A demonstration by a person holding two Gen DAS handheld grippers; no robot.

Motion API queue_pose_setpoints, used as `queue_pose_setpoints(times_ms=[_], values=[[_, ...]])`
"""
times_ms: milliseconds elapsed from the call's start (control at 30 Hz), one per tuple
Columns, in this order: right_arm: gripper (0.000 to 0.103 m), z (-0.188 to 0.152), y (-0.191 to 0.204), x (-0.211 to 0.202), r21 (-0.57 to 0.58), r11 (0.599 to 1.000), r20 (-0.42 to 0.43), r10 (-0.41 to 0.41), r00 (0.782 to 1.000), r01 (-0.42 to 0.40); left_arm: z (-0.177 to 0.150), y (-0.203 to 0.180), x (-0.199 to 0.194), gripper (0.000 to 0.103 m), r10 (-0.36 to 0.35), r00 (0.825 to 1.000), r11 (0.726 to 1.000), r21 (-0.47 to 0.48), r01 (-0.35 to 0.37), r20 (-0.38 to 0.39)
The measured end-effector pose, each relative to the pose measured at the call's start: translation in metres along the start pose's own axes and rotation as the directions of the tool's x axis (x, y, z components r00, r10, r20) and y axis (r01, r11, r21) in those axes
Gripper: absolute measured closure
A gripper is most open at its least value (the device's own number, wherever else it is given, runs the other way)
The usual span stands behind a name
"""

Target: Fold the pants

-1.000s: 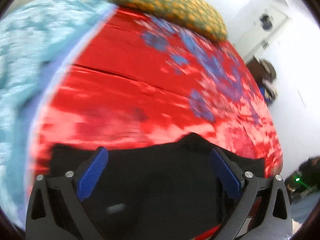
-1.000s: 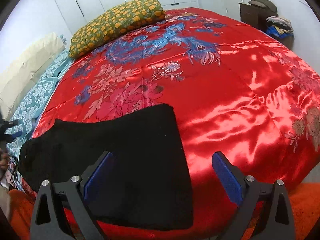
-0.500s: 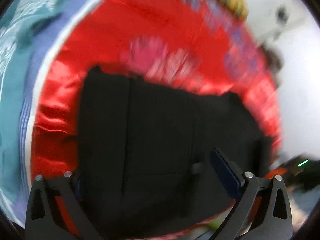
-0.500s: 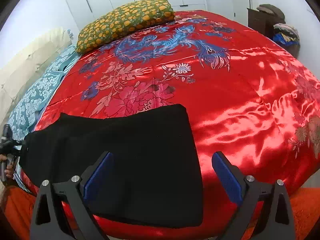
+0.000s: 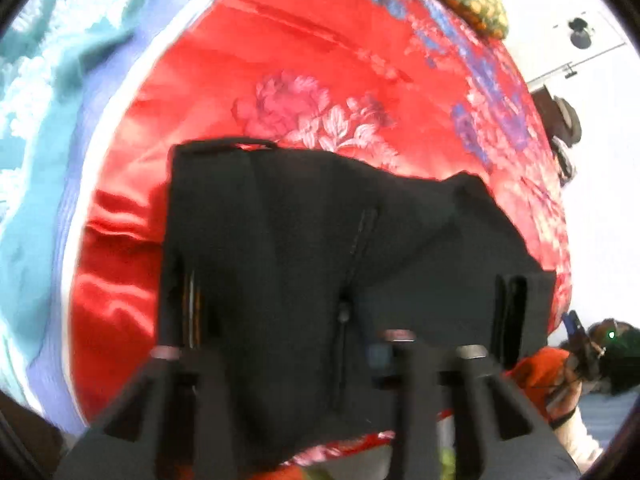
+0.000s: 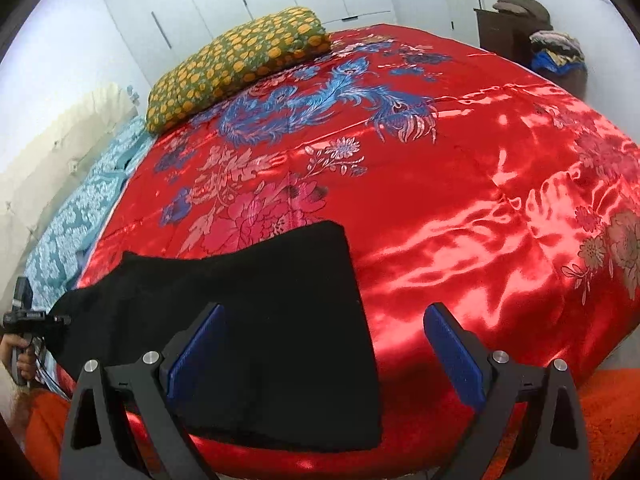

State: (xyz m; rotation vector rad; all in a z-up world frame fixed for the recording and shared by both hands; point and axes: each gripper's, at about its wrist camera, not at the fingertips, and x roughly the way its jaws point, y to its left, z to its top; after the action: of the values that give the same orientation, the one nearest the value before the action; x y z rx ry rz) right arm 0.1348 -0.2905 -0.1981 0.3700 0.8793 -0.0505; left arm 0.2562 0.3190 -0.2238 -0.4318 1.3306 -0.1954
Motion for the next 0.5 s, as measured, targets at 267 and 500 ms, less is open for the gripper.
queue_pose_setpoints(times_ms=[267,500], values=[[0.005,0.007,-0.019,-0.01,0.073,0.995,0.05,0.061,0.997,-0.064,-0.028,-0.092,-0.061,0.088,-0.338,0.936,0.934,-0.085,0.347,0.104],[0.005,0.013,-0.052,-0.031,0.163,0.98,0.116,0.098,0.988,-0.116,-0.047,-0.234,-0.051,0.088,-0.496,0.866,0.868,0.022,0.496,0.056]])
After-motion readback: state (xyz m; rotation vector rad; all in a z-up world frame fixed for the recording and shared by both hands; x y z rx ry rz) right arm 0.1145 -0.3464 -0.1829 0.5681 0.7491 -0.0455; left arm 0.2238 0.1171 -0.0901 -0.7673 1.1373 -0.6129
